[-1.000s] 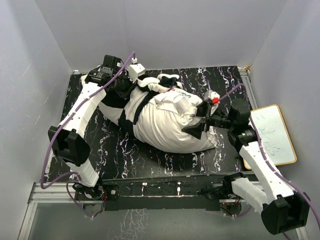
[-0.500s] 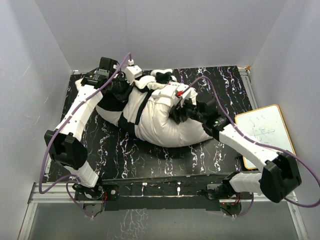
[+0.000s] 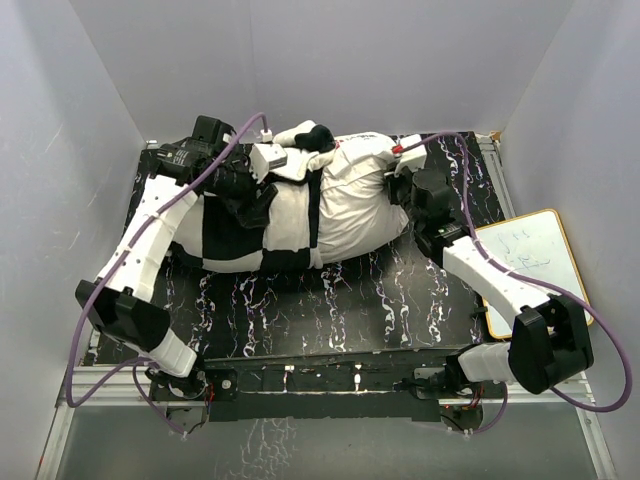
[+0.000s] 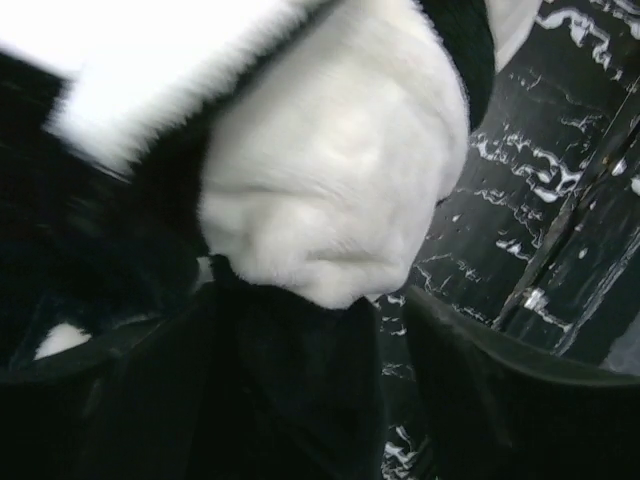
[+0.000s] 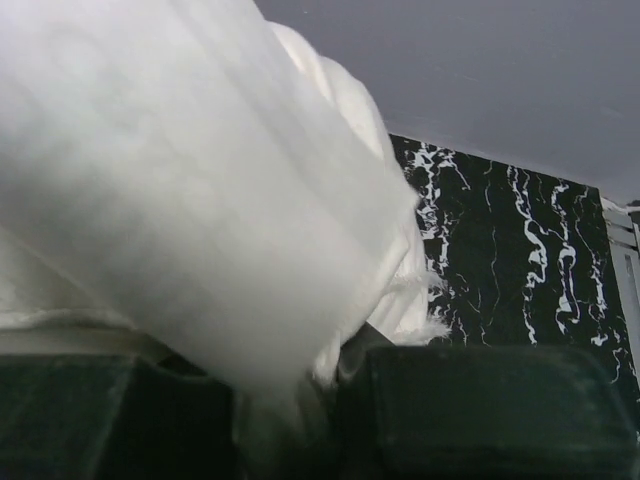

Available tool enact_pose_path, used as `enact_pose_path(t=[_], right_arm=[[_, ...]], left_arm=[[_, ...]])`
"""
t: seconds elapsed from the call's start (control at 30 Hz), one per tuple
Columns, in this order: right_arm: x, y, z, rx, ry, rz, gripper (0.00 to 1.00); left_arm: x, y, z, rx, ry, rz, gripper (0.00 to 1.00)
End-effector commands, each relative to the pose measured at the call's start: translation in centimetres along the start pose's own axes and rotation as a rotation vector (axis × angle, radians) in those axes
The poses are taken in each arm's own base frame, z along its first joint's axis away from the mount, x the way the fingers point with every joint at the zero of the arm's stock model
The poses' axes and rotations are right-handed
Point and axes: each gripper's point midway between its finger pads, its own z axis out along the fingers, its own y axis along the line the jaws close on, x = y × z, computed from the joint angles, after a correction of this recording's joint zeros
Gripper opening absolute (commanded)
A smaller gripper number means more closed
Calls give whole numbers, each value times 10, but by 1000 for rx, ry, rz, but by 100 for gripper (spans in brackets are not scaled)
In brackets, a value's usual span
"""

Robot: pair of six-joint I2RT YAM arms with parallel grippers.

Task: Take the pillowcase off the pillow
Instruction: Remove the pillow from the pillowcase.

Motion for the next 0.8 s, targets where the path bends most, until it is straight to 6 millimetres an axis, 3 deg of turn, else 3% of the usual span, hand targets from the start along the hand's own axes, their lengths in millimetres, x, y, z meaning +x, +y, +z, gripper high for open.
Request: enact_pose_path(t=[0.0, 0.03, 0.2, 0.4, 0.5, 0.57, 0.77], right_arm=[[-27, -58, -8, 238, -138, 150, 8], [-21, -61, -10, 253, -141, 157, 8], [2, -90, -13, 334, -107, 215, 8], [-1, -100, -11, 340, -126, 210, 8], [-2, -104, -9, 343, -125, 213, 8], [-4, -103, -7, 330, -133, 229, 8], [0, -104, 4, 327, -86, 216, 8]], left_arm=[[0, 1, -49, -118, 4, 69, 89], [2, 11, -59, -165, 0, 78, 96], [25, 65, -121, -301, -2, 26, 97], [85, 87, -159, -344, 112, 21, 97], [110, 96, -164, -348, 140, -8, 97], [122, 97, -156, -312, 144, -55, 97], [151, 72, -125, -169, 173, 2, 94]])
